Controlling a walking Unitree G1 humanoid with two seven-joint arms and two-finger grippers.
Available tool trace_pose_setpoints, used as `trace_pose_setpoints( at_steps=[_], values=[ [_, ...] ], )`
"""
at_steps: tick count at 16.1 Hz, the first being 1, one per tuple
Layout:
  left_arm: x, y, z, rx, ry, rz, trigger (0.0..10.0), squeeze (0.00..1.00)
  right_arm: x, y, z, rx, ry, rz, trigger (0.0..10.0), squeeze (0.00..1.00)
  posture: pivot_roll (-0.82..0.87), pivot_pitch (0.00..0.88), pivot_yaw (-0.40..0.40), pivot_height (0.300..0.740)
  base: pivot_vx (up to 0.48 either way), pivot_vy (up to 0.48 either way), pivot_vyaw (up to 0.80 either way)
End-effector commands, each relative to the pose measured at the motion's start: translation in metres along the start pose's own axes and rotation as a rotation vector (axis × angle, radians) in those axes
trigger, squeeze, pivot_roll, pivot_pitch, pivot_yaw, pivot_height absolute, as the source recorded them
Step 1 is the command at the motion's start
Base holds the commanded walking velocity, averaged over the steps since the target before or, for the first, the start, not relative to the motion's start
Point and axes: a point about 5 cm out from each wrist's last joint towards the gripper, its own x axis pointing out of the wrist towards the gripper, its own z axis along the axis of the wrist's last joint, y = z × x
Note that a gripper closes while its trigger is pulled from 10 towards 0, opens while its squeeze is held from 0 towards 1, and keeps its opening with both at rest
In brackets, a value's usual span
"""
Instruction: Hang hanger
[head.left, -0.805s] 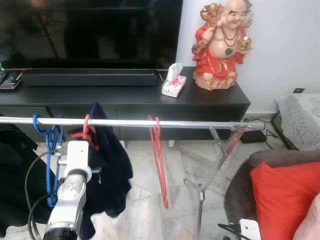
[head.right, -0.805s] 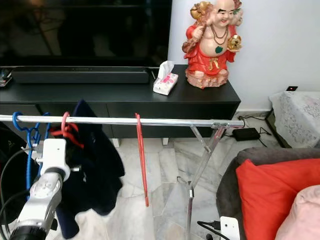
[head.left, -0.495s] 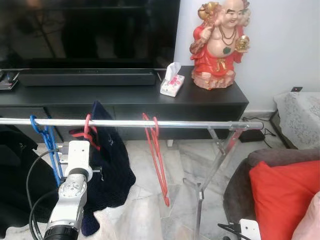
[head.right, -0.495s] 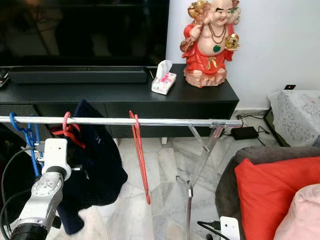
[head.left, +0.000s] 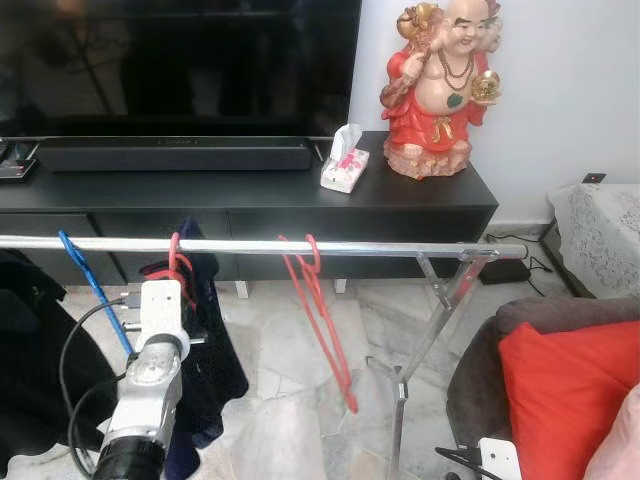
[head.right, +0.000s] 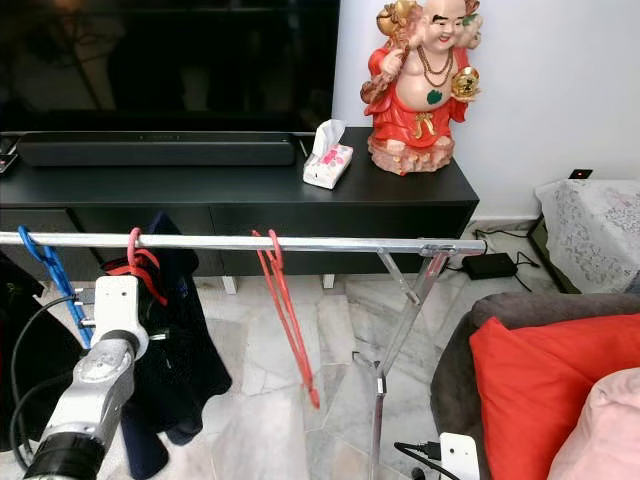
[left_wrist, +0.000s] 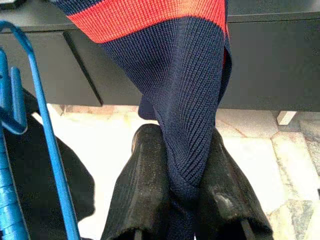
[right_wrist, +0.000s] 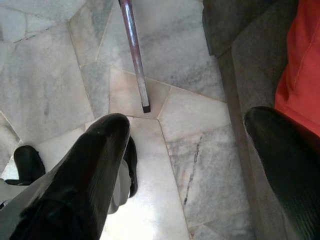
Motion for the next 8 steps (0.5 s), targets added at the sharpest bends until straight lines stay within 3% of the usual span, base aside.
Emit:
trace_pose_setpoints(
  at_steps=[1, 7, 8],
  values=[
    [0.0041, -0.0021, 0.007, -0.014, -0.004, 0.008, 10.0, 0.0, -0.0001, -0.0017, 0.0002, 0.006, 0.001, -0.002, 10.0, 0.0, -0.12, 0.0, -0.04, 0.74, 0.0, 0.0, 0.0],
    [-0.0042, -0.0002, -0.0014, -0.008, 0.007, -0.03, 10.0, 0.0, -0.0001, -0.0012, -0.0001, 0.006, 0.002, 0.001, 10.0, 0.0, -0.12, 0.0, -0.04, 0.74, 0.0, 0.0, 0.0],
    [-0.0052, -0.001, -0.0012, -0.01, 0.002, -0.04, 10.0, 0.12, -0.0001, -0.0012, 0.0, 0.005, 0.002, 0.002, 10.0, 0.0, -0.12, 0.0, -0.041, 0.74, 0.0, 0.0, 0.0]
  ],
)
